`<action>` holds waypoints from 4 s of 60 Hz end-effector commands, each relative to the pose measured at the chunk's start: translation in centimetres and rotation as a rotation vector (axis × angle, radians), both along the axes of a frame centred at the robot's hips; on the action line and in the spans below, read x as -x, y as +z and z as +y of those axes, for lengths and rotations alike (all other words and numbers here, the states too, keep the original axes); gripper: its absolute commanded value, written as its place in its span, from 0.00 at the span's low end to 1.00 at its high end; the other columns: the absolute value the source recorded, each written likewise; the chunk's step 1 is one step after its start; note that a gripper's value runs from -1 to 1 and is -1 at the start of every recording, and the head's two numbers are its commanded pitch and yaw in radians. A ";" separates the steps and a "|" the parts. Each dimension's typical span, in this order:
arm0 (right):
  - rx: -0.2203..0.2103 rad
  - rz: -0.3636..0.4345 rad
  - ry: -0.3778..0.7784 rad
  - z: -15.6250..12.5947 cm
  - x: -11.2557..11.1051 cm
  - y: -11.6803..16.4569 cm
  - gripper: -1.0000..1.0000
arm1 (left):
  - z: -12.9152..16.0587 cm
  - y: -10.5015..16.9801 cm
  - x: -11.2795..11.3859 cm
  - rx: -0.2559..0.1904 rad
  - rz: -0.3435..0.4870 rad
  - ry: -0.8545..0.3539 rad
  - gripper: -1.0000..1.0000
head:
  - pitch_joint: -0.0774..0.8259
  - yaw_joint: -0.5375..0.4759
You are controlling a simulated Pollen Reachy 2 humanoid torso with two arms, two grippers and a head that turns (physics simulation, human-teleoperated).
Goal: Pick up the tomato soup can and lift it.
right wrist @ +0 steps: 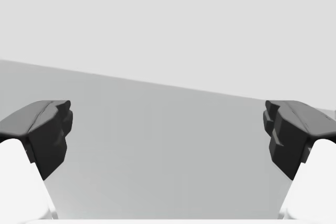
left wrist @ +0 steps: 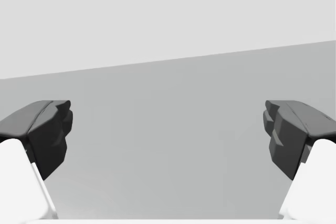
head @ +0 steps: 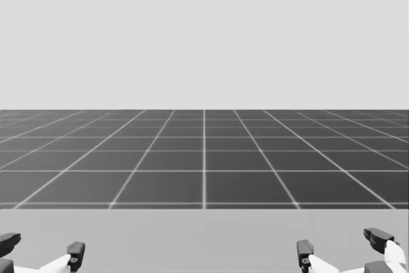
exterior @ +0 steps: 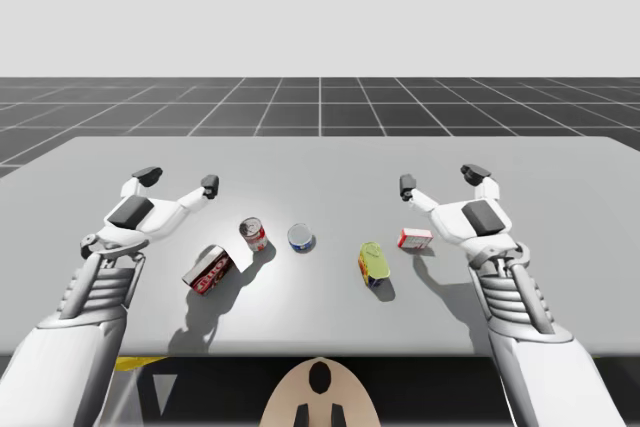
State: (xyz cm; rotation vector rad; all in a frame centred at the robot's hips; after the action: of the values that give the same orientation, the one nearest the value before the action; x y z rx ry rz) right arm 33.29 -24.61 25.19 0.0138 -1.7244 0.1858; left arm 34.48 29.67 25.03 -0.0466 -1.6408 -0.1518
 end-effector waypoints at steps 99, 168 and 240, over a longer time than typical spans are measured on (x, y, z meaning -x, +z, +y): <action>0.009 0.017 -0.009 0.0 -0.1 0.1 0.00 | -0.8 2.3 3.1 0.004 0.162 -0.362 0.00 | 0.77 0.78; 0.000 0.006 0.009 0.0 0.0 0.3 0.00 | -5.1 -5.0 -2.3 -0.137 0.657 -0.494 0.00 | 0.77 0.80; 0.010 0.018 -0.006 -0.2 0.1 0.1 0.00 | -6.7 -6.1 -1.7 -0.196 0.639 -0.506 1.00 | 0.37 0.80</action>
State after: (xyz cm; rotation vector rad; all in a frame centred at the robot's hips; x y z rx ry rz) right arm 33.29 -24.73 25.25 0.0062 -1.7052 0.1899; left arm 36.54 22.90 18.74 -0.3314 -0.9410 -0.6256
